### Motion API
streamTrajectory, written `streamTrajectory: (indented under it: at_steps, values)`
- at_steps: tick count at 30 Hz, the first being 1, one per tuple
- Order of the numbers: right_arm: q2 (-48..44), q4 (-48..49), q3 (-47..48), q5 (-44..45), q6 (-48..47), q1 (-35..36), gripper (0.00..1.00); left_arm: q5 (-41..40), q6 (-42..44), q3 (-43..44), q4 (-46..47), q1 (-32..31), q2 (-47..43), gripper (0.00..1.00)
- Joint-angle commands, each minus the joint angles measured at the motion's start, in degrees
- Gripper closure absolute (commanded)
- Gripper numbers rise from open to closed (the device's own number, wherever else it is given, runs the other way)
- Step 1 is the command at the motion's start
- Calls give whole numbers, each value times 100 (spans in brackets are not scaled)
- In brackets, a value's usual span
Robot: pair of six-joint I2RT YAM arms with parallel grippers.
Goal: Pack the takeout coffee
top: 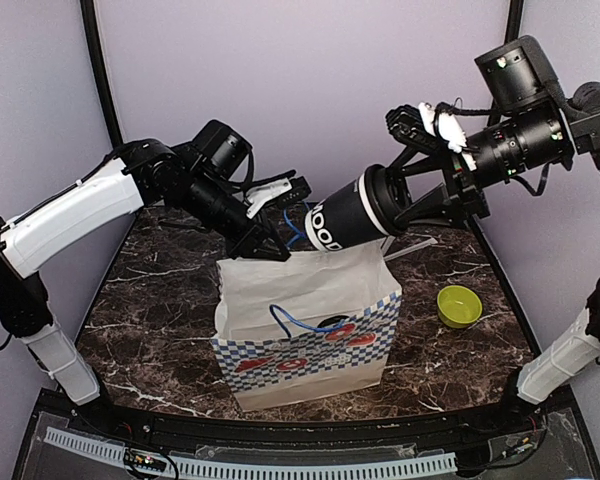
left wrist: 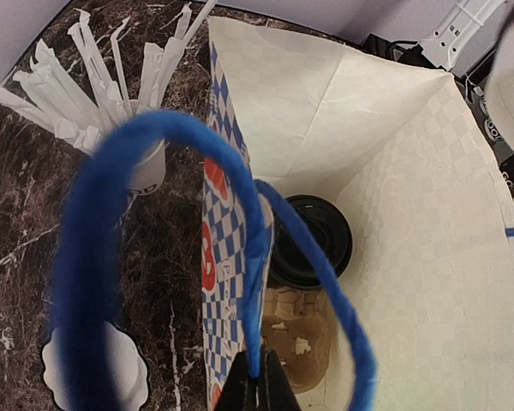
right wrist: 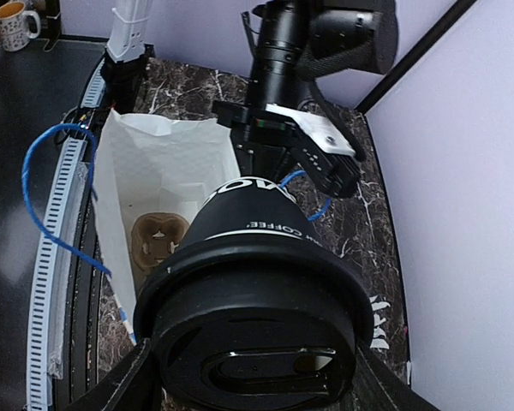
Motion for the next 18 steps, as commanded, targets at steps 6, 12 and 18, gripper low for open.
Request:
streamTrajectory:
  at_steps: [6, 12, 18]
  values:
    - [426, 102, -396, 1025, -72, 1002, 54, -143, 72, 390, -134, -17, 22, 100]
    - [848, 210, -504, 1686, -92, 1572, 57, -153, -3, 372, -193, -18, -13, 75]
    - [1304, -82, -176, 2098, -43, 2040, 59, -267, -88, 20, 43, -20, -661, 40]
